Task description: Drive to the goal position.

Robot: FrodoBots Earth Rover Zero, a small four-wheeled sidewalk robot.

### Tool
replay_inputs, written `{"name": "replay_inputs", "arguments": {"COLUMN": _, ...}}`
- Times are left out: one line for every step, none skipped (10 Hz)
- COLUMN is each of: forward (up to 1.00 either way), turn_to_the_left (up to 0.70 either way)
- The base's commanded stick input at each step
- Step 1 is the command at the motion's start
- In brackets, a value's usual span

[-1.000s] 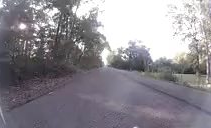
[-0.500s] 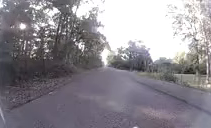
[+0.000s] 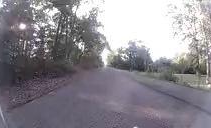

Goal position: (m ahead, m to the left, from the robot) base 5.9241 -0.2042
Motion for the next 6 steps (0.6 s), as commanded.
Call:
{"name": "replay_inputs", "arguments": {"forward": 0.06, "turn_to_the_left": 0.00}}
{"name": "replay_inputs", "arguments": {"forward": 0.06, "turn_to_the_left": 0.00}}
{"name": "replay_inputs", "arguments": {"forward": 0.06, "turn_to_the_left": 0.00}}
{"name": "replay_inputs", "arguments": {"forward": 0.05, "turn_to_the_left": 0.00}}
{"name": "replay_inputs", "arguments": {"forward": 0.05, "turn_to_the_left": 0.00}}
{"name": "replay_inputs", "arguments": {"forward": 0.06, "turn_to_the_left": 0.00}}
